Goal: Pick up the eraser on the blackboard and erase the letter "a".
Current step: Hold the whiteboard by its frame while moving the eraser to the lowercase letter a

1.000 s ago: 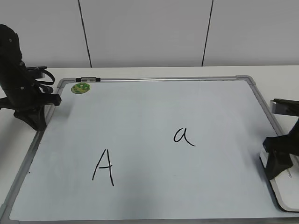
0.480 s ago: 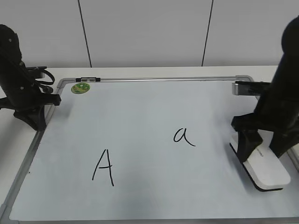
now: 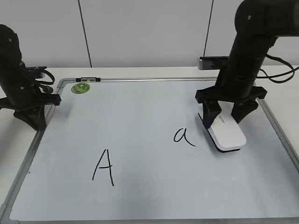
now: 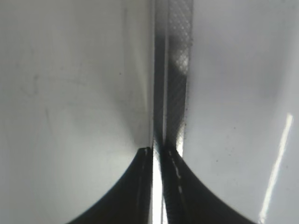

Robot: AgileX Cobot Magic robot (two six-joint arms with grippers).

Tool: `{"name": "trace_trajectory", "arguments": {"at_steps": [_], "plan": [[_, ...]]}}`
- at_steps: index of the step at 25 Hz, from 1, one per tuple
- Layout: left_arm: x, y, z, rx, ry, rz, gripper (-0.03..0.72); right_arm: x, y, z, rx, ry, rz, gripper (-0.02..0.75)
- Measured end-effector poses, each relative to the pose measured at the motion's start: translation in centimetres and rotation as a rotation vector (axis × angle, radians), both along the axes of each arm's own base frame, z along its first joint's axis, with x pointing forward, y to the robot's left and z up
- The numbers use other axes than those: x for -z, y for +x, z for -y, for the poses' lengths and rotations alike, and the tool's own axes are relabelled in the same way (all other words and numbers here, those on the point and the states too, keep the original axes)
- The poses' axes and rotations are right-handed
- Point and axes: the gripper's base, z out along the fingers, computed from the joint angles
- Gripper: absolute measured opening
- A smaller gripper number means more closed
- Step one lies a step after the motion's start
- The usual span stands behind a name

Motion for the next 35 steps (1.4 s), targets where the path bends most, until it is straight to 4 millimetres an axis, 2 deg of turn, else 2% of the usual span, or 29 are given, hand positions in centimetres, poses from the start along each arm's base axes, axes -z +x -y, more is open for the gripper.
{"name": "trace_trajectory", "arguments": {"at_steps": [7,13,16,22,25,28,31,35], "plan": [[0.0,0.0,0.0,0.0,0.0,0.0,0.054,1.3,1.3,-0.5,0.012,0.019,-0.018,0.526],[0.0,0.0,0.0,0.0,0.0,0.0,0.054,3.5,2.1,-1.0,0.016,0.023,-0.058,0.526],[0.0,0.0,0.0,0.0,0.0,-0.002,0.054,3.6,2.3,-1.6,0.003,0.018,-0.06,0.526],[0.0,0.0,0.0,0.0,0.0,-0.002,0.054,4.0,1.8,-5.0,-0.092,-0.014,-0.054,0.526],[0.0,0.0,0.0,0.0,0.0,-0.002,0.054,4.2,0.8,-7.8,-0.163,-0.021,-0.056,0.526],[0.0,0.0,0.0,0.0,0.0,-0.002,0.054,4.5,-0.1,-9.7,-0.212,-0.025,-0.063,0.526],[0.0,0.0,0.0,0.0,0.0,-0.002,0.054,4.5,-0.5,-10.4,-0.233,-0.024,-0.061,0.526],[0.0,0.0,0.0,0.0,0.0,-0.002,0.054,4.3,-0.3,-10.5,-0.235,-0.027,-0.053,0.526]]}}
